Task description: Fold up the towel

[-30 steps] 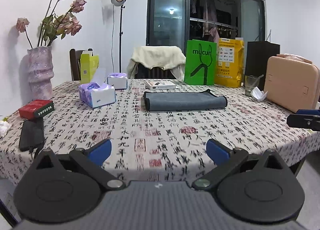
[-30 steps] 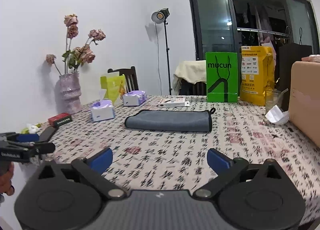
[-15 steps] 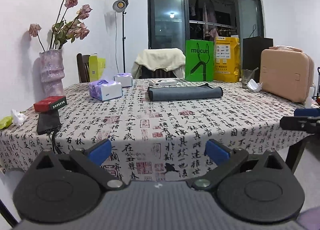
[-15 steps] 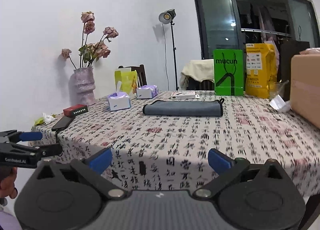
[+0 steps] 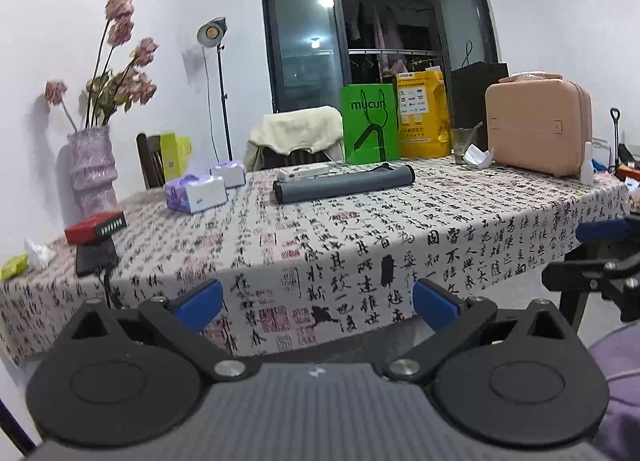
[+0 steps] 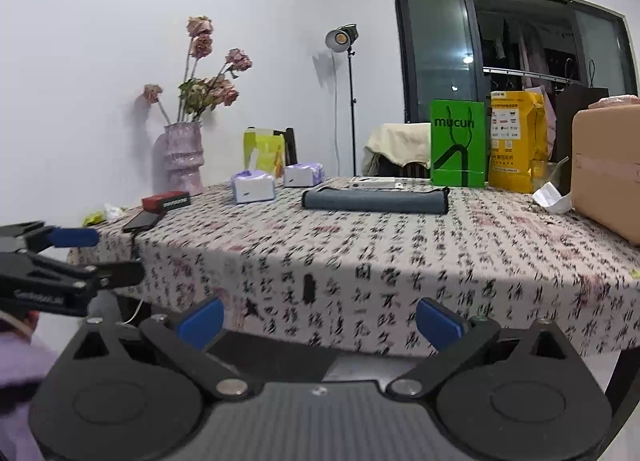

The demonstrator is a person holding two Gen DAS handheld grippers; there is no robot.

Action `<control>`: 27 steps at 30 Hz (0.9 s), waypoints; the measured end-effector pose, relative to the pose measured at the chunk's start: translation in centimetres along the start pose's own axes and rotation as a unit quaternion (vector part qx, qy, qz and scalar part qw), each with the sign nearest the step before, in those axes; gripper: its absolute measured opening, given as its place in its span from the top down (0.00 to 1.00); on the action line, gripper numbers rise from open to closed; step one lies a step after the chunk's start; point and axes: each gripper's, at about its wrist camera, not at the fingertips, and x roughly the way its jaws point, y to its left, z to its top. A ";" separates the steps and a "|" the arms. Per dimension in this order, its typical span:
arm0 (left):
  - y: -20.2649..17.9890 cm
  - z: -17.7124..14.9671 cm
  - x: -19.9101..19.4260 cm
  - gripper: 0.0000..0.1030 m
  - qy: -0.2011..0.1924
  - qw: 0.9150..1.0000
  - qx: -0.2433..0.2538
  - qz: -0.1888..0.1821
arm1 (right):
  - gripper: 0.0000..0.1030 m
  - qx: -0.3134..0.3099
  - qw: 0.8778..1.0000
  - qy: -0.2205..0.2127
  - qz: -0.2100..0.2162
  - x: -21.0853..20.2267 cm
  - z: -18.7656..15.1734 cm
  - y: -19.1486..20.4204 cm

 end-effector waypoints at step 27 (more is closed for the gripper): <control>-0.4 -0.7 -1.1 0.00 -0.006 1.000 -0.010 -0.010 | 0.00 0.014 1.000 -0.001 -0.018 -2.0 -1.2 0.4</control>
